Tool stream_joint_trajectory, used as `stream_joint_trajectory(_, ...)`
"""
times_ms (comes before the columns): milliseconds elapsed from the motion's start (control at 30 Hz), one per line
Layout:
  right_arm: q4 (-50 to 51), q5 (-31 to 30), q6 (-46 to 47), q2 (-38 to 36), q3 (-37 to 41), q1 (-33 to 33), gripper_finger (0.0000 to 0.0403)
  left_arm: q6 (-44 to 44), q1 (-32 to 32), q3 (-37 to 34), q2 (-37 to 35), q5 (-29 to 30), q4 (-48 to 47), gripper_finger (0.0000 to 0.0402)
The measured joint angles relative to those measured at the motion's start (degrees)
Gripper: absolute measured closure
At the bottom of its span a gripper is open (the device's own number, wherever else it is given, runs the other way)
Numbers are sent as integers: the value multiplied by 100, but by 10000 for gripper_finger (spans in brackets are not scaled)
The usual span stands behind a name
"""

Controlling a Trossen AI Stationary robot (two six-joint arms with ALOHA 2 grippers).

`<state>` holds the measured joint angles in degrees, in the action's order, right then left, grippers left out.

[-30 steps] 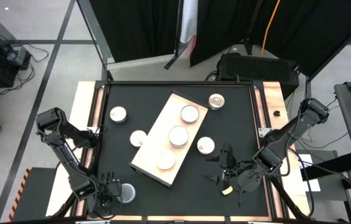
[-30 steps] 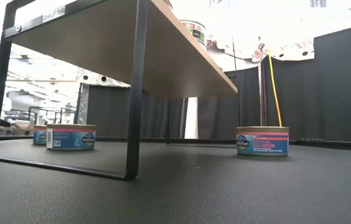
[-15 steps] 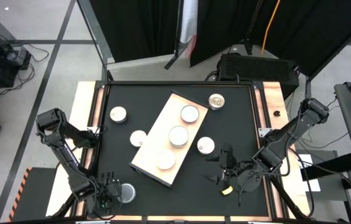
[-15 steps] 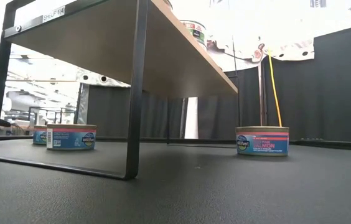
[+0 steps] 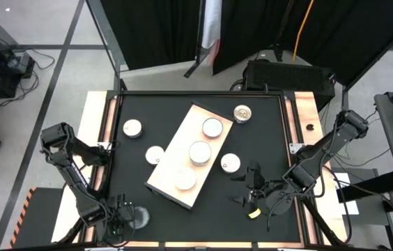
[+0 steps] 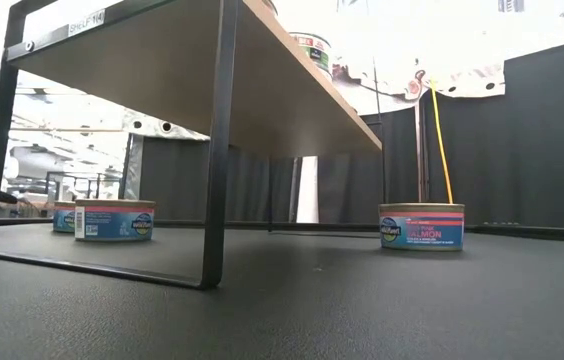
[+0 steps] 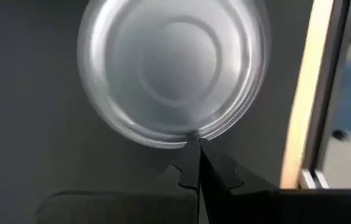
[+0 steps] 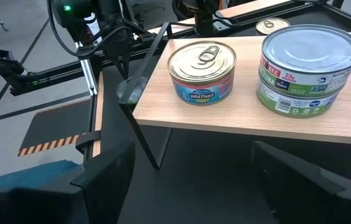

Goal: Stack canned seafood by type on shelf
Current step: Stack the green tuna can on top of the other green tuna cans on the shelf

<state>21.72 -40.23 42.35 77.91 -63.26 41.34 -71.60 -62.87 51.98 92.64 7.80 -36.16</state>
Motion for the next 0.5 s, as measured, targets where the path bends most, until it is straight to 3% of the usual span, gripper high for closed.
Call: stream_joint_trajectory(500, -2, 7, 2, 2, 0, 2, 90, -263, -33, -124, 32, -71, -65, 398)
